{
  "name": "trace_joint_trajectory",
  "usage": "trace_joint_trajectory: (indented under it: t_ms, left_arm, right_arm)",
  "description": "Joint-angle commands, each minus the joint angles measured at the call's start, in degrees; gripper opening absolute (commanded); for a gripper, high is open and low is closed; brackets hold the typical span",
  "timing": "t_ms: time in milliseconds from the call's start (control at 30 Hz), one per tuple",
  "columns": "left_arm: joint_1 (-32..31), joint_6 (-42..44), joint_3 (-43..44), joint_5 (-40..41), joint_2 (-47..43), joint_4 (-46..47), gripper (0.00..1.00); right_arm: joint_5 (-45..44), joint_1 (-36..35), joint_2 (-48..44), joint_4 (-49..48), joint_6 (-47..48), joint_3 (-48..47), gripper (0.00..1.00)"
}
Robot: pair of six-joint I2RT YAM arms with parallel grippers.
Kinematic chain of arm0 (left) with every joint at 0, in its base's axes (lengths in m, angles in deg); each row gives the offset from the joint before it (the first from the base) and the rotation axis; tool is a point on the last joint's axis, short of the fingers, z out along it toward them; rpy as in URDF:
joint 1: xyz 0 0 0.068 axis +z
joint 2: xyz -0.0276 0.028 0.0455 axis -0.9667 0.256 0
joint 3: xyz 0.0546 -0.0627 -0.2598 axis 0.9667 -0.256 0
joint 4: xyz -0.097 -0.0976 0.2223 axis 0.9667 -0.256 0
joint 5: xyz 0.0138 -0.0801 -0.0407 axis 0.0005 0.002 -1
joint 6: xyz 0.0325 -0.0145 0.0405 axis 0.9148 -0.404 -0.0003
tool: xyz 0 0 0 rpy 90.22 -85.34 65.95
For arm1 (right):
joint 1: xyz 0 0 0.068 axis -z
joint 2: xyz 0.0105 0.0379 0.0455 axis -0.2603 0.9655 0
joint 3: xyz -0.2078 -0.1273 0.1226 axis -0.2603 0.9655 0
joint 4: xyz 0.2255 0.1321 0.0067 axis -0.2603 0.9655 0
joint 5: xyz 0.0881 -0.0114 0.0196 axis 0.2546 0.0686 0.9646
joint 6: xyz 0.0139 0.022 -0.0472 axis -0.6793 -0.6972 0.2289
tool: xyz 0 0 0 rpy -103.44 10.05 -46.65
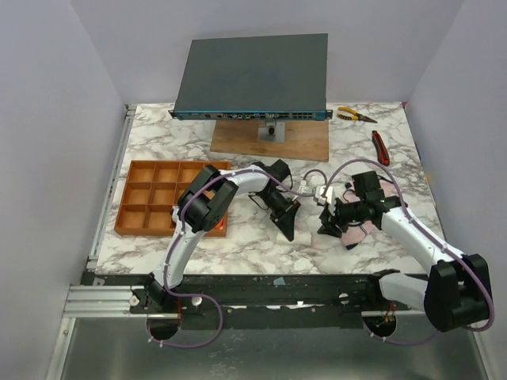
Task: Roll the underwear
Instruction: Roll the underwear to the center of the board.
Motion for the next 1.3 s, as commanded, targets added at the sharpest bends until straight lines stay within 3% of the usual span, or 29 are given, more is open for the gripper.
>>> trace_joint_trajectory:
  t_ms: [0, 700, 1267]
  left_arm:
    - [0.7, 0.6, -1.9, 10.6, 5.7, -0.6, 0.00]
    - [1.3, -2.7, -2.0, 12.0, 6.6, 1.6, 0.00]
    - [1.8, -2.5, -1.7, 10.9, 6.8, 1.1, 0.00]
  right_arm:
    - [-4.9, -6.5, 1.6, -3.3, 0.3, 0.8, 0.53]
    - [-16.6, -23.8, 8.1, -10.9, -4.7, 1.8, 0.53]
    - [-20.5, -26.9, 13.6, -11.3, -4.3, 2.4, 0.53]
